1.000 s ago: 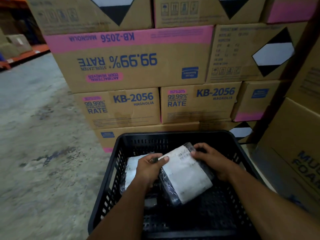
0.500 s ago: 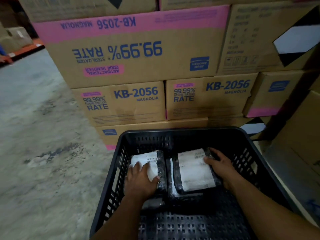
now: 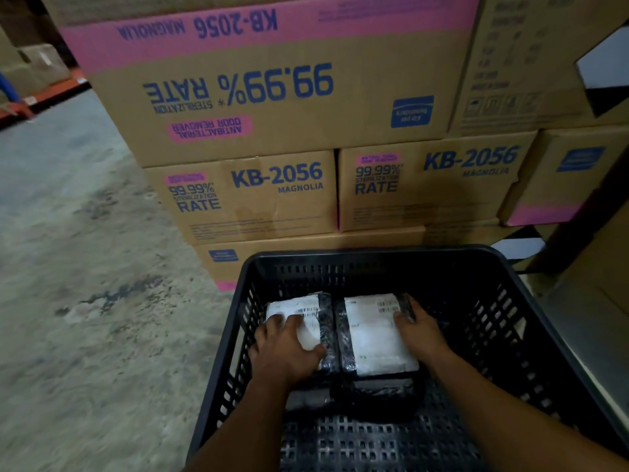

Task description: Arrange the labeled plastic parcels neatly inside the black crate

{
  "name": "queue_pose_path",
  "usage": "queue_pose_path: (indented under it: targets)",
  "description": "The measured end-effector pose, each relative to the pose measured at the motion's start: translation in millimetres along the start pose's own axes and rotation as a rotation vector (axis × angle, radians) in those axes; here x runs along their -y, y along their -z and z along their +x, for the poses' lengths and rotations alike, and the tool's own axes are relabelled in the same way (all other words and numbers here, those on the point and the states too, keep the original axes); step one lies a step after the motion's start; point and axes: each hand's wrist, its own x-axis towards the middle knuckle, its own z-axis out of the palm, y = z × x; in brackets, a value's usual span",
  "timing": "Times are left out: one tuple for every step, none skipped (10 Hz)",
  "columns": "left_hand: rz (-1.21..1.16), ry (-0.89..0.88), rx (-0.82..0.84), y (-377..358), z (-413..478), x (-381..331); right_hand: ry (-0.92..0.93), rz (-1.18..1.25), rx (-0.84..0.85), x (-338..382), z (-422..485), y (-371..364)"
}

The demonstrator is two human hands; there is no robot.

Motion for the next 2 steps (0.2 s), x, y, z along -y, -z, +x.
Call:
queue_pose_path:
  targets:
    - [0.028, 0.0, 0.046, 7.3, -0.2, -3.7, -0.001, -0.36, -0.108, 6.3, -8.4, -0.8]
    - [-0.04, -0.036, 0.086, 20.4, 0.6, 0.7, 0.225, -0.465, -0.099, 28.5, -15.8, 1.9]
